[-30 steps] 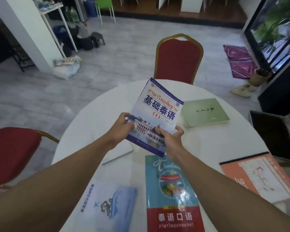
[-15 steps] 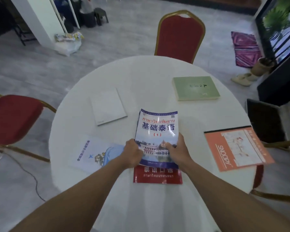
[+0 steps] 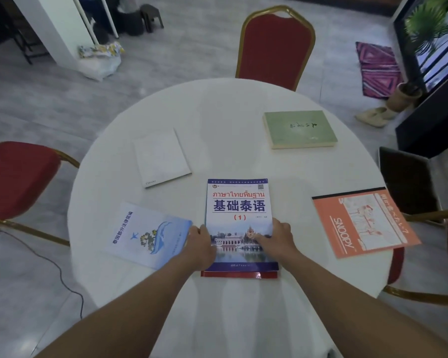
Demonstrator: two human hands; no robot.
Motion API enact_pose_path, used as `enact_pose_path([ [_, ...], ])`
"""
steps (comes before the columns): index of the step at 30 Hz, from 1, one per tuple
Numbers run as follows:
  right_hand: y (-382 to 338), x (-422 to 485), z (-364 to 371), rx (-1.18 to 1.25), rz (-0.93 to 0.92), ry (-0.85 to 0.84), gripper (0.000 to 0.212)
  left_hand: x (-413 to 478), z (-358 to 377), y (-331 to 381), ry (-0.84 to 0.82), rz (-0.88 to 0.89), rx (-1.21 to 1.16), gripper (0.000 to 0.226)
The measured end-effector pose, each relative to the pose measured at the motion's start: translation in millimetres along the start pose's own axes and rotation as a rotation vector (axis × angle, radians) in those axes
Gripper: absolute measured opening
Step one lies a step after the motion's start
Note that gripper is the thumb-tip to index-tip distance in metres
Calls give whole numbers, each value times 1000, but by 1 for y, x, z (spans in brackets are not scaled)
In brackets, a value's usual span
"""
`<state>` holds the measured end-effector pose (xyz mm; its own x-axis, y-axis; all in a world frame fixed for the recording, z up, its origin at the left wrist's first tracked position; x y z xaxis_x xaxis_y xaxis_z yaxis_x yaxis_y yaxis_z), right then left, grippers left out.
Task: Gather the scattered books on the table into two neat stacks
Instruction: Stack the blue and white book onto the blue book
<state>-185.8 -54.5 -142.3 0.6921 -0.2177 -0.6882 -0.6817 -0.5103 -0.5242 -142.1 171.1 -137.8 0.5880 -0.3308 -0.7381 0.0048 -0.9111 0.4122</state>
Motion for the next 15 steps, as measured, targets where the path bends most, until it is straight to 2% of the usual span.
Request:
enact_pose_path([
  [4,3,2,1,-38,4,28,47,3,-2,0,46,-3,26,46],
  [7,3,3,1,-74,-5,28,45,3,-2,-2,48,-5,35,52],
  [12,3,4,-2,-117,-20,1,47,3,-3,-2,36,-9,12,41],
  [15,2,5,-3,-128,-18,-10,47,5,-2,-4,29,-15,4,43],
])
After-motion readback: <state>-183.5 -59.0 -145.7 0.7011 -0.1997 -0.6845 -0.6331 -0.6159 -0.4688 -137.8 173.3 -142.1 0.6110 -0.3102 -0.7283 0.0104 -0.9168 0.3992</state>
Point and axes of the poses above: each hand's wrist, its own x-axis towards the middle knuckle, its own z-axis out of the palm, y = z × x, the point moved 10 cm from there along x, towards the middle knuckle, and after that the axes turned 15 degrees about -y, right-handed, at the moved point
